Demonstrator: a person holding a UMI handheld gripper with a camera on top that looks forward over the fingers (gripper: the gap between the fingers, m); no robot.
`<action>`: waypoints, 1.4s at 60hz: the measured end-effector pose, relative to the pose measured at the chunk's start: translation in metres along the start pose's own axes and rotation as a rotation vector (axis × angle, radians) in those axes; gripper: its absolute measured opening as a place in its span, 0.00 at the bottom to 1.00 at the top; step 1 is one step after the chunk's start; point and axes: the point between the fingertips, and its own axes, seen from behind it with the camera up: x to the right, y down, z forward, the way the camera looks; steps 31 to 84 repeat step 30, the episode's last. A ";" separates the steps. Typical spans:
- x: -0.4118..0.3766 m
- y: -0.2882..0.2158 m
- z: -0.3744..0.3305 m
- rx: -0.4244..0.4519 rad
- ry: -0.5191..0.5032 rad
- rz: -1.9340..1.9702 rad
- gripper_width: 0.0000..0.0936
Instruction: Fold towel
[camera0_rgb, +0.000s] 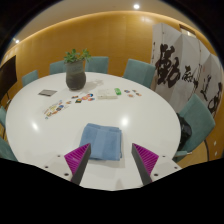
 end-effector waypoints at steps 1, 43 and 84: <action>-0.001 0.000 -0.008 0.001 0.006 -0.006 0.93; -0.033 0.026 -0.097 0.020 0.026 -0.017 0.92; -0.033 0.026 -0.097 0.020 0.026 -0.017 0.92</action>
